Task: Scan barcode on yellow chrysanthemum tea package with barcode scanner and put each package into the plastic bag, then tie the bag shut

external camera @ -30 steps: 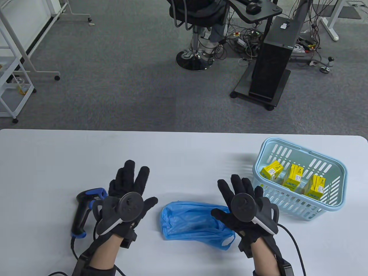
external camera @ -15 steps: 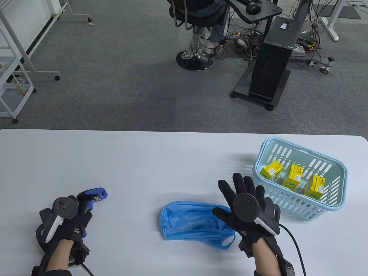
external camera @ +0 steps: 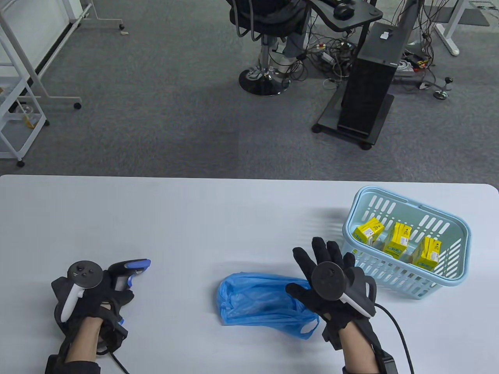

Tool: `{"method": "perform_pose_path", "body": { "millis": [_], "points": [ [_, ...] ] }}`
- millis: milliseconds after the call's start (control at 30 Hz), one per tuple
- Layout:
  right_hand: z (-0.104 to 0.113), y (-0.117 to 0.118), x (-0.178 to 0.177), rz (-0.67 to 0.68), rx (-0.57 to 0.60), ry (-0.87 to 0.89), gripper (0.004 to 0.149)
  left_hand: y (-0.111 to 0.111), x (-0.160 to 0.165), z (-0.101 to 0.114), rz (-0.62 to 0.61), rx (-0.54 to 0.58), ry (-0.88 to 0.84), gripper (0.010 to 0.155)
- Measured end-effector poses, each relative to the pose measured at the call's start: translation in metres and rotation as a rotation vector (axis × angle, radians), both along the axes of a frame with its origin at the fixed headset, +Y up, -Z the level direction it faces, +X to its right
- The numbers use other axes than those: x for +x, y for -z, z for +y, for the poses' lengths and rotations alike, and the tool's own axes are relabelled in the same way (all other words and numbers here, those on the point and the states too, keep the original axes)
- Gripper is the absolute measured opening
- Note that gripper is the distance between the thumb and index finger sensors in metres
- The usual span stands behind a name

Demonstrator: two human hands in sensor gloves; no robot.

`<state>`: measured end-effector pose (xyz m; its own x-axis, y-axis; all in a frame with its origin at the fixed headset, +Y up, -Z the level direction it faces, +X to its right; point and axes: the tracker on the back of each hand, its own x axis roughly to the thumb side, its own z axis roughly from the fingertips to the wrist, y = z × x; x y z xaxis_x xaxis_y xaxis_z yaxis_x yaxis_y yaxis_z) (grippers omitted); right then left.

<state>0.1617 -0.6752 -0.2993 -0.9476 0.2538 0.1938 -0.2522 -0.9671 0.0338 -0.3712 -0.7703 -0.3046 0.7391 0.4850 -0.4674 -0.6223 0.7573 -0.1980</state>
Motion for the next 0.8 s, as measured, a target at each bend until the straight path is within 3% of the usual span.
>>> {"method": "perform_pose_path", "body": {
  "millis": [200,367,467,667,800],
  "points": [
    [0.002,0.0,-0.002,0.004,-0.006,0.01,0.088,0.002,0.018,0.012,-0.094,0.029,0.022,0.065],
    [0.001,0.0,-0.006,0.01,-0.022,-0.007,0.088,0.002,0.035,0.036,-0.162,0.219,-0.067,0.059],
    [0.006,-0.003,-0.013,0.026,-0.022,-0.006,0.088,0.002,0.057,0.06,-0.3,0.352,-0.075,0.059],
    [0.015,-0.01,-0.036,0.081,0.014,-0.047,0.088,-0.015,0.122,0.108,-0.537,0.491,0.033,0.059],
    [0.022,-0.019,-0.049,0.123,0.109,-0.057,0.087,-0.032,0.161,0.141,-0.605,0.564,0.153,0.059]
  ]
}}
